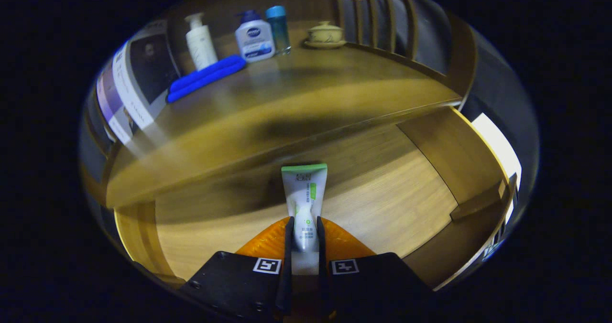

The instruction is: Pull open the drawer, take out the items inside it, and place them on the countertop above the cabinet.

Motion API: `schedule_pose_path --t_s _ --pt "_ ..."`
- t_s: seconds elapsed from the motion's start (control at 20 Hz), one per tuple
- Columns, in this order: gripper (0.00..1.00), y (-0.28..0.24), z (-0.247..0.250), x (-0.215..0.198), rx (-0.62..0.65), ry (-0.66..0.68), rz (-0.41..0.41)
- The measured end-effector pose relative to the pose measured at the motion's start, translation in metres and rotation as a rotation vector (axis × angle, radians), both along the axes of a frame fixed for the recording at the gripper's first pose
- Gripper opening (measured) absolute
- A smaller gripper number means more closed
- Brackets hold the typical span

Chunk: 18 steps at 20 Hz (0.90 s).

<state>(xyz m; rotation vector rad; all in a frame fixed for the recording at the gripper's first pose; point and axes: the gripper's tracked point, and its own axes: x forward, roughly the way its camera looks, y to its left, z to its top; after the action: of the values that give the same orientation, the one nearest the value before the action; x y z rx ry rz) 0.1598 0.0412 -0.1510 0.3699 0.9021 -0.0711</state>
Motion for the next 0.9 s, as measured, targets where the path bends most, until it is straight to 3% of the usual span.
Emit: schedule_pose_path --t_s 0.15,0.4,0.5,0.6,0.85,0.9 --pt "0.24 -0.013 0.017 -0.005 -0.013 -0.018 -0.085" --pt "0.24 -0.021 0.022 -0.017 0.013 0.004 -0.161" --pt "0.02 -0.014 0.01 -0.019 0.01 0.041 -0.104" --pt "0.02 -0.015 0.004 -0.019 -0.019 0.073 -0.075" --pt "0.03 -0.016 0.004 -0.016 0.021 0.111 -0.103" --pt "0.16 -0.02 0.006 -0.019 -0.005 0.131 -0.101"
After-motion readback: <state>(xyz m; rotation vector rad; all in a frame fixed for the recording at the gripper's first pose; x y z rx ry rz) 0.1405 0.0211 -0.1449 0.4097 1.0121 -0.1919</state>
